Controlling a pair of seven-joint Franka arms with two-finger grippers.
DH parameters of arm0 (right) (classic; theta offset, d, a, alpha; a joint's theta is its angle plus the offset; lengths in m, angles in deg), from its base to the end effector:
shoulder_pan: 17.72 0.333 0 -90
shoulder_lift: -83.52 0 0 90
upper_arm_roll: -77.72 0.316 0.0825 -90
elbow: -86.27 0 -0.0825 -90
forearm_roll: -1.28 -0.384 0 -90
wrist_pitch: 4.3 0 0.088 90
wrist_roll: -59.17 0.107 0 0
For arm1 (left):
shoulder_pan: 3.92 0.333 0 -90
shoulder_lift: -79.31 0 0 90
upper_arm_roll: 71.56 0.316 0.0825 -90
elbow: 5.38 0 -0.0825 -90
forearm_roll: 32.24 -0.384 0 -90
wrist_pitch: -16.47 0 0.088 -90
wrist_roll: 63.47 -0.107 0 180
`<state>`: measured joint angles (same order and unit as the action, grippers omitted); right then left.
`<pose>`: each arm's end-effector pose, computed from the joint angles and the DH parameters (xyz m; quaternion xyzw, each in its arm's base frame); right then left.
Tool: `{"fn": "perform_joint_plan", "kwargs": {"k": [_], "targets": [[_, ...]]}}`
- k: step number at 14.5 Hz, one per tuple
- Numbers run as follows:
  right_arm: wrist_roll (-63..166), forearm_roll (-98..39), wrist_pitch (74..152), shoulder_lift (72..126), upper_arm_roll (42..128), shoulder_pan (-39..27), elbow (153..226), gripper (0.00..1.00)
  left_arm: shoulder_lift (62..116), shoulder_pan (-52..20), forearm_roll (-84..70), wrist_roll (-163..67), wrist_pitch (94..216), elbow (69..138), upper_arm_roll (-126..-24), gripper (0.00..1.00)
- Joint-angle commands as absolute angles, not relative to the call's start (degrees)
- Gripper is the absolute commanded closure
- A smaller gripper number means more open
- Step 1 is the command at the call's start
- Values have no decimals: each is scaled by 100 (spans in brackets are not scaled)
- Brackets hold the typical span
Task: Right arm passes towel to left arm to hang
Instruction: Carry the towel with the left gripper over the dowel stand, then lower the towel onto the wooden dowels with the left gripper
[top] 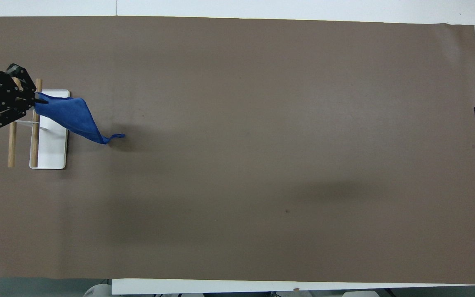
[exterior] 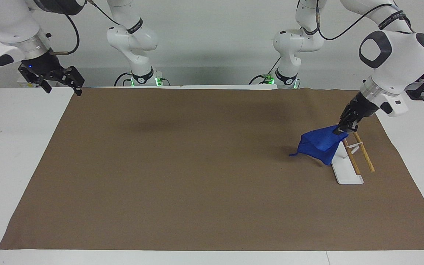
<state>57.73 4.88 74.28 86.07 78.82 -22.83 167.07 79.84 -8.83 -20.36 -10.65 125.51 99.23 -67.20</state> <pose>0.5452 -0.0462 0.6577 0.9983 -0.0273 -0.0430 0.0286 0.5729 -0.0206 0.5283 0.8791 0.4652 -0.0140 0.1033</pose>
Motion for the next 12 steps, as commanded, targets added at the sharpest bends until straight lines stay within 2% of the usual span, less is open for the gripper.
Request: {"fn": "perform_joint_plan", "kwargs": {"k": [1, 7, 12], "targets": [[5732, 480, 7436, 8221, 7737, -2132, 17134, 0, 7825, -867, -2152, -1863, 12791, 10167, -6401, 100], [5803, 426, 7471, 8361, 7719, -2194, 17153, 0, 7886, -806, -2739, -2601, 13089, 10229, -6190, 100], [5750, 435, 7480, 8326, 7719, -2255, 17276, 0, 7992, -805, -2784, -4988, 13679, 10080, -5699, 100]]}}
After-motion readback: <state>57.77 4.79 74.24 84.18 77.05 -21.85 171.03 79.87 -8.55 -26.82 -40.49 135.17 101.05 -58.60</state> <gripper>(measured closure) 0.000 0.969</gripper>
